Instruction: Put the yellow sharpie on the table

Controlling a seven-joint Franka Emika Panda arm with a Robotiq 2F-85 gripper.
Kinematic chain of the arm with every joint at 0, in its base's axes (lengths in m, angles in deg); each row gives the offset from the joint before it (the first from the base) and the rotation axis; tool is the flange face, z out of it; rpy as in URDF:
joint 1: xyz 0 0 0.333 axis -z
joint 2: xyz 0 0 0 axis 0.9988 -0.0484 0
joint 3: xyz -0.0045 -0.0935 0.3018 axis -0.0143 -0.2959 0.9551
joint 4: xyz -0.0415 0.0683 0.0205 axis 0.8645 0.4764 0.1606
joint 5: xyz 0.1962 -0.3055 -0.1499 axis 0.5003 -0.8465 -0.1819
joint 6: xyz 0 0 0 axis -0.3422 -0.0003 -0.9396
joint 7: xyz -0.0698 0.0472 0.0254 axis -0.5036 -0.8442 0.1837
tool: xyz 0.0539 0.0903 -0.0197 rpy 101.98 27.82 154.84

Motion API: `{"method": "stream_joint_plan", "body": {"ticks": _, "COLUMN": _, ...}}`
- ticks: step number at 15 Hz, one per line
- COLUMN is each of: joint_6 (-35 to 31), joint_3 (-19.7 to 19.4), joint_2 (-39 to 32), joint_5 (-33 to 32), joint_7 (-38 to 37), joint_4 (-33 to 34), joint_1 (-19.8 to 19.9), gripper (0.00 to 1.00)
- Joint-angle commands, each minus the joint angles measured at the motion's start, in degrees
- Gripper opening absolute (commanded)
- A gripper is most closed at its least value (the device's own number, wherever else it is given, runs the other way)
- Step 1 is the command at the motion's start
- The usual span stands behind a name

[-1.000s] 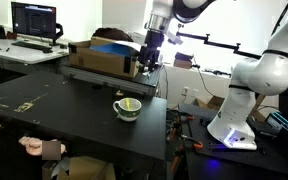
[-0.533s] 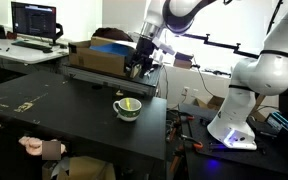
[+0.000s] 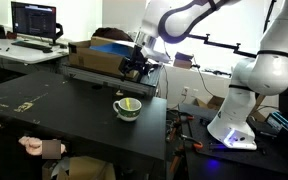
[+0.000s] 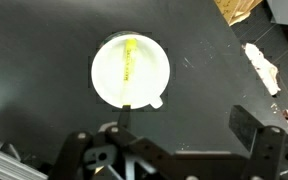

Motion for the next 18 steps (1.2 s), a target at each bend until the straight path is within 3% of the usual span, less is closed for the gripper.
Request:
{"method": "stream_joint_plan", "body": {"ticks": 1, "joint_6": 0.9, "joint_3": 1.1, "joint_2": -0.7, "joint_5": -7.1, "joint_7": -9.6, "joint_4": 0.2, "joint_1": 1.4, "gripper": 1.00}}
{"method": "stream_joint_plan", "body": {"ticks": 3, "joint_6": 2.6, "joint_3": 0.7, "joint_2": -1.1, "joint_5": -8.9, "joint_7": -12.1, "joint_4": 0.7, "joint_1": 1.1, "gripper": 1.00}}
{"method": "stream_joint_plan", "body": {"ticks": 6, "joint_6": 4.4, "joint_3": 0.0, "joint_2": -2.3, "joint_5": -6.4, "joint_7": -9.5, "joint_4": 1.6, "joint_1": 0.3, "gripper": 1.00}}
{"method": "stream_joint_plan", "body": {"ticks": 18, "joint_6": 3.2, "joint_3": -3.0, "joint_2": -13.5, "joint_5": -4.3, "joint_7": -5.0, "joint_4": 10.3, "joint_1": 0.0, "gripper": 1.00}}
